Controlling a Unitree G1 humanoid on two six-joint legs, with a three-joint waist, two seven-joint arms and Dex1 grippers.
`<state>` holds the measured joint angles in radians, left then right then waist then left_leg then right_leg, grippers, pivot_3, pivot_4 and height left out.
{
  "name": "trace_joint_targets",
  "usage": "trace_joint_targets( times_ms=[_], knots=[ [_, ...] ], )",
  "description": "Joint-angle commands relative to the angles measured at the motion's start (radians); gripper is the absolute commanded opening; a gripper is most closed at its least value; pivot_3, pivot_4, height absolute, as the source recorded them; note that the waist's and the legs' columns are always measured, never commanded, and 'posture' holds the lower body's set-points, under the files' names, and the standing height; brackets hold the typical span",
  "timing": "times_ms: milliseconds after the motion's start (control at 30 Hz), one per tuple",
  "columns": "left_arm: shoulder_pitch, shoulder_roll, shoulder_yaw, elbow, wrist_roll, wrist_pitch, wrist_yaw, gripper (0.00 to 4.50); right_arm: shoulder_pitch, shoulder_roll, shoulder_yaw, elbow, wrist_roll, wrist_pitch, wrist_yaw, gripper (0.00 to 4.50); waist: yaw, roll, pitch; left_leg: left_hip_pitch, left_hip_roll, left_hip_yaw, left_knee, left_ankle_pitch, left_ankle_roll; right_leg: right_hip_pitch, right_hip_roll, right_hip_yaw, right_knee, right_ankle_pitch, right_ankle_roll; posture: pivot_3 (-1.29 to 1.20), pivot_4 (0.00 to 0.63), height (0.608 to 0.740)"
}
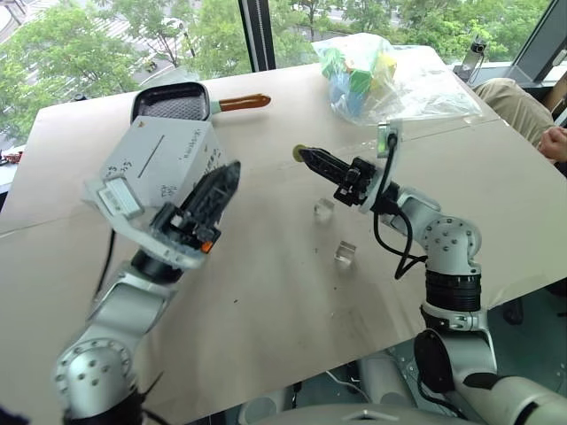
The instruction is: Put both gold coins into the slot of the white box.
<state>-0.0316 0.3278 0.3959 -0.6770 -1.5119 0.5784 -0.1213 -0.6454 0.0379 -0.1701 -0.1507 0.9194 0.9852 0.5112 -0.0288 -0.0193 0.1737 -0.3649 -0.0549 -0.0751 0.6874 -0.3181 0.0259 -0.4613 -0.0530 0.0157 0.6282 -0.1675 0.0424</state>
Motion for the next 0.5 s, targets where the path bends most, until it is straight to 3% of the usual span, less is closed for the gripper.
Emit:
trace_joint_targets(
  times_ms=[33, 167, 367, 500],
  knots=[
    [-0.056, -0.075, -0.052, 0.003, -0.065, -0.079, 0.017, 3.26, -0.01, 0.01, -0.035, -0.06, 0.168, 0.079, -0.06, 0.05, 0.002, 0.0, 0.0, 0.0, 0.0, 0.0, 0.0, 0.0, 0.0, 0.0, 0.0, 0.0, 0.0, 0.0, 0.0, 0.0, 0.15, 0.721],
    [-0.07, -0.115, -0.126, 0.006, -0.056, -0.084, -0.008, 3.26, -0.013, 0.01, -0.043, -0.068, 0.28, 0.11, -0.113, 0.05, 0.0, -0.001, -0.001, 0.0, -0.001, 0.001, 0.0, 0.0, 0.0, 0.001, 0.0, 0.0, 0.0, 0.0, 0.0, 0.0, 0.15, 0.721],
    [-0.066, -0.134, -0.206, 0.015, -0.031, -0.09, -0.025, 0.55, 0.0, -0.012, -0.017, -0.086, 0.386, 0.123, -0.142, 0.0, -0.002, 0.0, -0.001, 0.001, -0.001, 0.001, 0.001, 0.0, 0.0, 0.001, 0.001, 0.0, 0.001, 0.0, 0.0, 0.0, 0.15, 0.721],
    [-0.066, -0.136, -0.228, 0.023, -0.023, -0.096, -0.034, 0.55, 0.011, -0.026, 0.01, -0.098, 0.429, 0.118, -0.148, 0.0, -0.003, 0.0, -0.001, 0.004, -0.001, 0.0, 0.001, 0.0, 0.0, 0.003, 0.001, 0.0, 0.001, 0.0, 0.0, 0.0, 0.15, 0.721]
  ],
)
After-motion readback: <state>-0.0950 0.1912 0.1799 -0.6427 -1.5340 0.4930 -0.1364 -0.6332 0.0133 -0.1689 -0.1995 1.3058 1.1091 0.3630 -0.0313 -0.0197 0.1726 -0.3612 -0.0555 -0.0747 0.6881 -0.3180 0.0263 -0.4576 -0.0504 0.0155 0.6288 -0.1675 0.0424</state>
